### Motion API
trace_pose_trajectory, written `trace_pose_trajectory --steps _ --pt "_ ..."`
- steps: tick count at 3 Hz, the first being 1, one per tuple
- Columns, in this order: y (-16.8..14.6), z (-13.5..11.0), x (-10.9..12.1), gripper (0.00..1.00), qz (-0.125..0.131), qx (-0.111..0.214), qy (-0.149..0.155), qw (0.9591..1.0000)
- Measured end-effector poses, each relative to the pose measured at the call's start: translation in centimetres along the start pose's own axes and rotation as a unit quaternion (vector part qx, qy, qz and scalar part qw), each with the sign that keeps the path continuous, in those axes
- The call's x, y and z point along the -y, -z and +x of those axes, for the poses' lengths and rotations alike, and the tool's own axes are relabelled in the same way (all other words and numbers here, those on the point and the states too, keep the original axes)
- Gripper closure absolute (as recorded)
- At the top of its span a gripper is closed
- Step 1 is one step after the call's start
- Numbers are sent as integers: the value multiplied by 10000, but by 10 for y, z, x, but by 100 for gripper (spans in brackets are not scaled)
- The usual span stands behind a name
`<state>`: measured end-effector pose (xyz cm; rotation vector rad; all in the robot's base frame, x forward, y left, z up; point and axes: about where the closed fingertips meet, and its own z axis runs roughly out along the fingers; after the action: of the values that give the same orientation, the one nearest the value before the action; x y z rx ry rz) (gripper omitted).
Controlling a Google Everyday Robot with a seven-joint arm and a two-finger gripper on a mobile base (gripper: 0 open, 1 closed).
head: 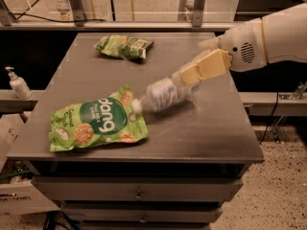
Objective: Knock blue plastic bottle over
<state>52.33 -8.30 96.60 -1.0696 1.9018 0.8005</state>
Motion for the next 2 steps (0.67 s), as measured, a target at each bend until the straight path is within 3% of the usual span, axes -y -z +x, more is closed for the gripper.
trace_pose_trajectory --steps 2 --pt "-10 8 -13 0 -152 -134 -118 9997"
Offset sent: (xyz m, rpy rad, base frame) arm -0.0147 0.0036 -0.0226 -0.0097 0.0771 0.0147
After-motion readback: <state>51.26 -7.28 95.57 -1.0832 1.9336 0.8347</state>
